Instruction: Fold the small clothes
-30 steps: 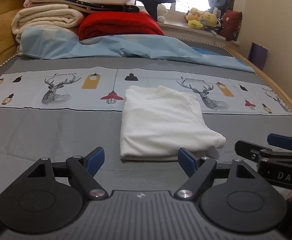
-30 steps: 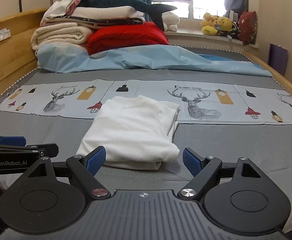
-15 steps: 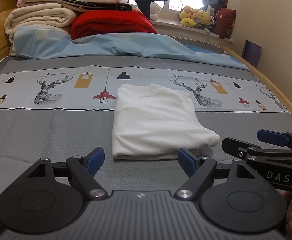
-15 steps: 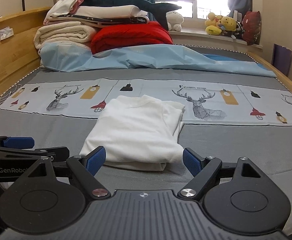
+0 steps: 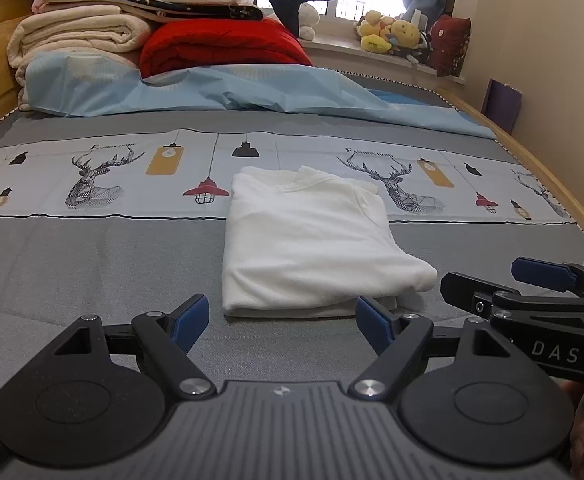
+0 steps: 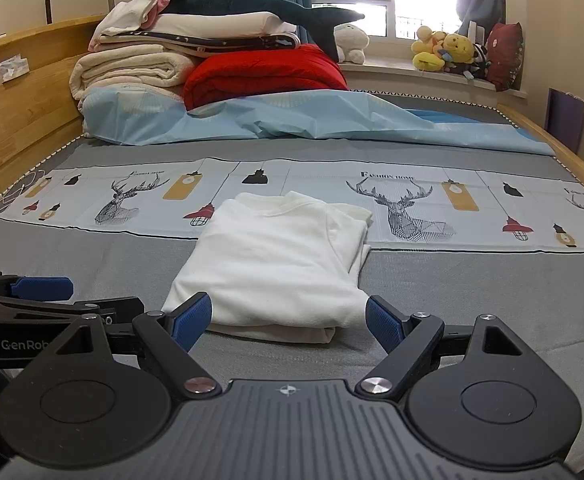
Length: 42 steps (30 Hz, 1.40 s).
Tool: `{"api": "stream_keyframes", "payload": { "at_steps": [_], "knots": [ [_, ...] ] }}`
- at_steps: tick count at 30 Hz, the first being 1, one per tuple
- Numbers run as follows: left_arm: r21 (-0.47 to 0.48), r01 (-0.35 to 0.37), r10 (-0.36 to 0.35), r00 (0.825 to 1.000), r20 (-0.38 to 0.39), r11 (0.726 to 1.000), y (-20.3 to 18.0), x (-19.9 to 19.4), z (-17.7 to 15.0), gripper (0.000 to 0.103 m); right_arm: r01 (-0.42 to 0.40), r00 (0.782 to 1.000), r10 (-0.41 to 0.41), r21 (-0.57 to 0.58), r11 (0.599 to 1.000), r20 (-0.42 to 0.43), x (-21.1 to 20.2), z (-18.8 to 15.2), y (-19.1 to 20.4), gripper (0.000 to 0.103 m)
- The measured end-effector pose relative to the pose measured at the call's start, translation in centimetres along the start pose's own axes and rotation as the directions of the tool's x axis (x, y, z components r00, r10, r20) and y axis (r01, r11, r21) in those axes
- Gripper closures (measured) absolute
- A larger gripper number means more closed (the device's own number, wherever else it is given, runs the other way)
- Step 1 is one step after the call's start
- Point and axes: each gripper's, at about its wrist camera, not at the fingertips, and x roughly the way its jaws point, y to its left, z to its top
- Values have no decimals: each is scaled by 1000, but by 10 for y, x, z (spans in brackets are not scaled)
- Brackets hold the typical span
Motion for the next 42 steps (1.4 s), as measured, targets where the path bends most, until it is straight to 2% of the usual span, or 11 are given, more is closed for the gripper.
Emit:
{"api": "stream_keyframes", "payload": {
  "at_steps": [42],
  "knots": [
    [5, -2, 2, 1000, 7, 1000, -2, 0, 0, 19, -1, 1000, 1, 5, 1000, -3, 1, 0, 4, 18]
  ]
}}
